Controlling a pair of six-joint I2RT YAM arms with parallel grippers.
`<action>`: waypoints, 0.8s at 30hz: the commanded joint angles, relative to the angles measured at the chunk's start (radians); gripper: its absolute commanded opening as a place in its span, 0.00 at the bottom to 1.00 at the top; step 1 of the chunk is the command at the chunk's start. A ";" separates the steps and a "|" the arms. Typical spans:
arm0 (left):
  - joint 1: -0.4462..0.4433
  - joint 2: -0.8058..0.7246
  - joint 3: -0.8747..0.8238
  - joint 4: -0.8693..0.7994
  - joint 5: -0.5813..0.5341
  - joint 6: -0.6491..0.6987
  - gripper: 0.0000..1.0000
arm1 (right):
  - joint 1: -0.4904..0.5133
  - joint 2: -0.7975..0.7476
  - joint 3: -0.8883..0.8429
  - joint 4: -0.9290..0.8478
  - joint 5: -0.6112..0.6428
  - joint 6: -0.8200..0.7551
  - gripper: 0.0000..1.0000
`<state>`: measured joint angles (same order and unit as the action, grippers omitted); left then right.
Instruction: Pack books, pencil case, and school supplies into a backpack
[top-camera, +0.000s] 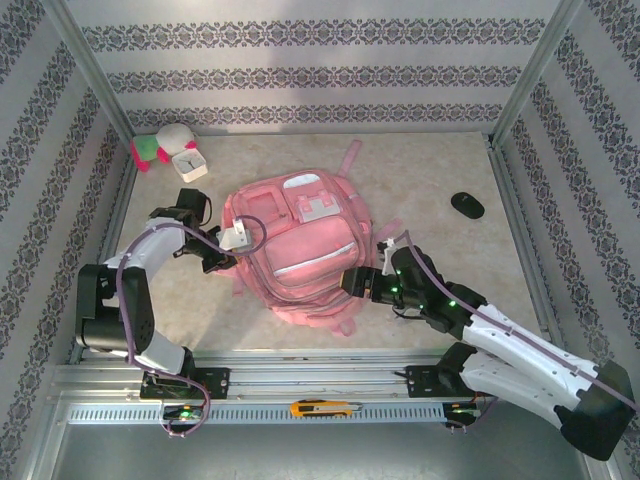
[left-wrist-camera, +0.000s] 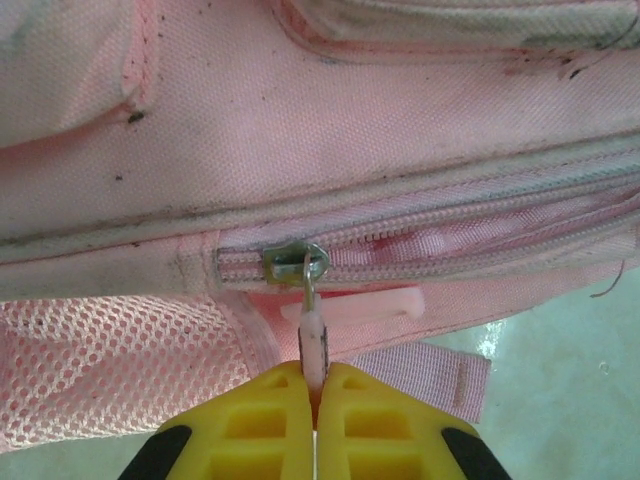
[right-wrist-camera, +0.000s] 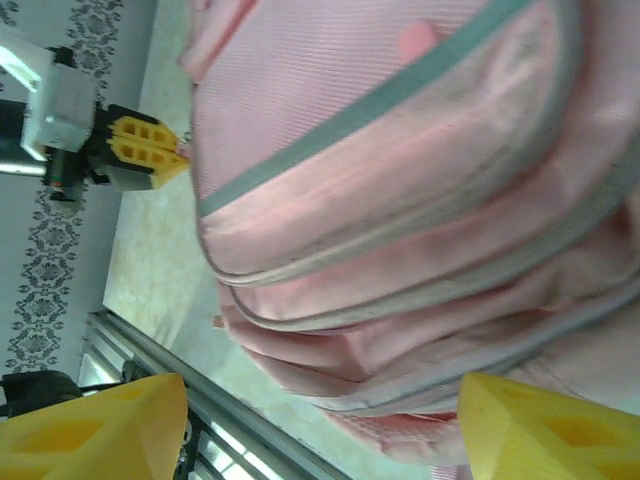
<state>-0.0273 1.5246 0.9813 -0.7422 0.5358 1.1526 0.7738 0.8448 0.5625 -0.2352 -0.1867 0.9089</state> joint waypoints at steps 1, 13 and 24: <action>-0.021 -0.024 -0.020 0.036 -0.005 -0.064 0.00 | 0.066 0.054 0.028 0.064 0.094 0.069 0.71; -0.212 -0.088 -0.075 -0.044 -0.080 -0.189 0.00 | 0.147 0.404 -0.009 0.421 0.280 0.180 0.47; -0.412 -0.132 -0.088 -0.108 -0.048 -0.284 0.00 | 0.102 0.546 -0.020 0.628 0.326 0.217 0.39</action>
<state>-0.3813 1.4223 0.9058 -0.7853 0.4141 0.9180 0.8913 1.3643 0.5335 0.2867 0.0830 1.1168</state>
